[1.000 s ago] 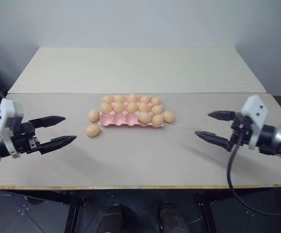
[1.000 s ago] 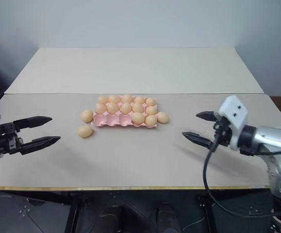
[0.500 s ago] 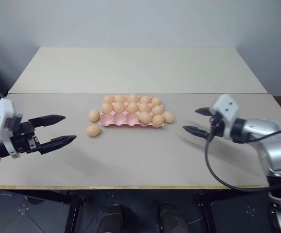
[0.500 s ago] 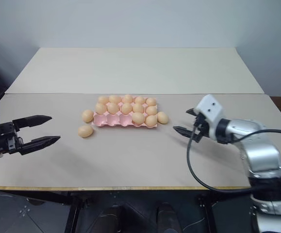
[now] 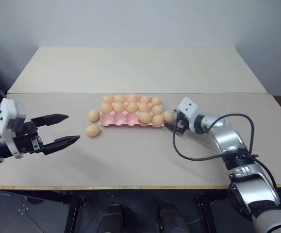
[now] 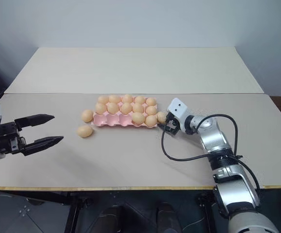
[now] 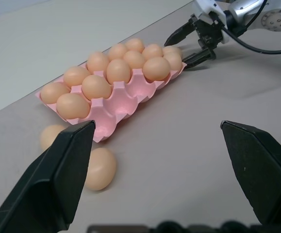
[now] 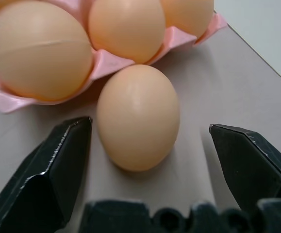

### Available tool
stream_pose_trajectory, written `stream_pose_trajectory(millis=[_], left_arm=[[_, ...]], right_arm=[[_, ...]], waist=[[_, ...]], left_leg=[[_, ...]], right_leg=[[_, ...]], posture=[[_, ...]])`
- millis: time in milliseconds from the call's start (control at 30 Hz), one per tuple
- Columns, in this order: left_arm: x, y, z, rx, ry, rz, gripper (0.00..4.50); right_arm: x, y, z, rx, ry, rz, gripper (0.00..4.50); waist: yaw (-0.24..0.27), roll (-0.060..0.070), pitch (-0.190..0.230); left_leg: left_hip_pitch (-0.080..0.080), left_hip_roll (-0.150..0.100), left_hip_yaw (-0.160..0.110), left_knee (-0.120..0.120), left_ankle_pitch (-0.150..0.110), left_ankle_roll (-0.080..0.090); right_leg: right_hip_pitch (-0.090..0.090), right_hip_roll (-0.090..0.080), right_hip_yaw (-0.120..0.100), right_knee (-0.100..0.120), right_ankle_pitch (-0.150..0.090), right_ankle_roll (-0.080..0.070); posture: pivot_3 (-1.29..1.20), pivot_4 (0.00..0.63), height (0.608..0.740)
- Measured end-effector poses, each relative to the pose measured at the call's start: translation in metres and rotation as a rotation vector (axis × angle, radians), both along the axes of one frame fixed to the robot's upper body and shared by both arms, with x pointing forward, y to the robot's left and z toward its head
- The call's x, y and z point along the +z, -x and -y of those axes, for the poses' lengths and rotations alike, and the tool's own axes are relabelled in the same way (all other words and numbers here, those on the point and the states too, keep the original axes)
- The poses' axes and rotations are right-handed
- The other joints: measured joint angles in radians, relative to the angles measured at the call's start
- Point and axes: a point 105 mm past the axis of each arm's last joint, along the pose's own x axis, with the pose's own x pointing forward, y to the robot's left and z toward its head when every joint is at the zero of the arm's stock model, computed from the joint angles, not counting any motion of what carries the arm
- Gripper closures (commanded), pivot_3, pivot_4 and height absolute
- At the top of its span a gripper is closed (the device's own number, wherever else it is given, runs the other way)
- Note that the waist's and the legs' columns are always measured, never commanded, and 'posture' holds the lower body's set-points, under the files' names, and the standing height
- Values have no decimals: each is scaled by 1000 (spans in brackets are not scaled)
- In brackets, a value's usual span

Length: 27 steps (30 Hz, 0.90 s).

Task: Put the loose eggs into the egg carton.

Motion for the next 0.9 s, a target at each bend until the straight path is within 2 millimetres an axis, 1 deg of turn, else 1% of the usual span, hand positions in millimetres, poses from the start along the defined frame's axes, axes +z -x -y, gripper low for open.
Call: stream_pose_trajectory(millis=[67,200,233,300,433,500,533,600,667,733,767,833,900], left_arm=[[0,1,1,-2,2,1,0],[3,2,2,-6,4,9,0],[3,2,1,-6,3,8,0],[3,2,1,-6,3,8,0],[4,1,1,-5,5,13,0],[5,0,1,-3,8,17,0],[6,-1,1,-2,10,22,0],[8,-2,1,-3,18,23,0],[10,-2,4,-19,32,20,0],[10,-2,5,-28,27,9,0],[10,-2,4,-28,24,3,0],[9,-2,3,-27,23,-3,0],[8,-1,3,-27,24,-9,0]], right_arm=[[-1,-1,-3,1,-11,9,957],[4,-1,-2,-2,-28,30,2412],[7,1,0,-3,-29,44,2611],[12,4,7,-13,-24,66,2611],[22,16,27,-53,10,89,2611],[33,19,28,-60,17,113,2611],[42,20,25,-55,8,134,2611],[60,22,10,-22,-10,173,2611],[78,23,-14,36,-28,207,2611],[91,23,-40,87,-51,223,2611],[95,24,-53,118,-66,223,2611],[96,29,-83,189,-84,217,2611],[88,33,-107,239,-91,188,2611]], waist=[[0,0,0],[0,0,0],[0,0,0],[2,0,0],[4,0,0],[-1,0,0],[-5,0,0],[-16,0,0],[-25,0,0],[-26,0,0],[-24,0,0],[-22,0,0],[-21,0,0]], left_leg=[[0,0,0,0,0,0],[0,0,0,0,0,0],[0,0,0,0,0,0],[0,0,0,0,0,0],[0,0,0,0,0,0],[0,0,0,0,0,0],[1,0,0,0,0,0],[1,1,0,0,0,0],[2,1,0,0,0,0],[3,2,0,-1,0,0],[3,2,0,-1,0,0],[3,2,0,-1,0,0],[3,2,0,-1,0,0]], right_leg=[[0,0,0,0,0,0],[0,0,0,0,0,0],[0,0,0,0,0,0],[0,0,0,0,0,0],[0,0,0,1,0,0],[0,0,1,1,0,0],[0,1,1,2,0,0],[0,2,1,2,0,0],[0,3,2,3,0,0],[0,4,3,3,0,0],[0,4,3,3,0,0],[-1,4,3,3,0,0],[-1,3,3,2,0,0]], posture=[[0,150,740],[0,150,740],[0,150,740],[0,150,740],[0,150,740],[0,150,740],[0,150,740],[0,150,740],[0,150,740],[0,150,740],[0,150,740],[0,150,740],[0,150,740]])
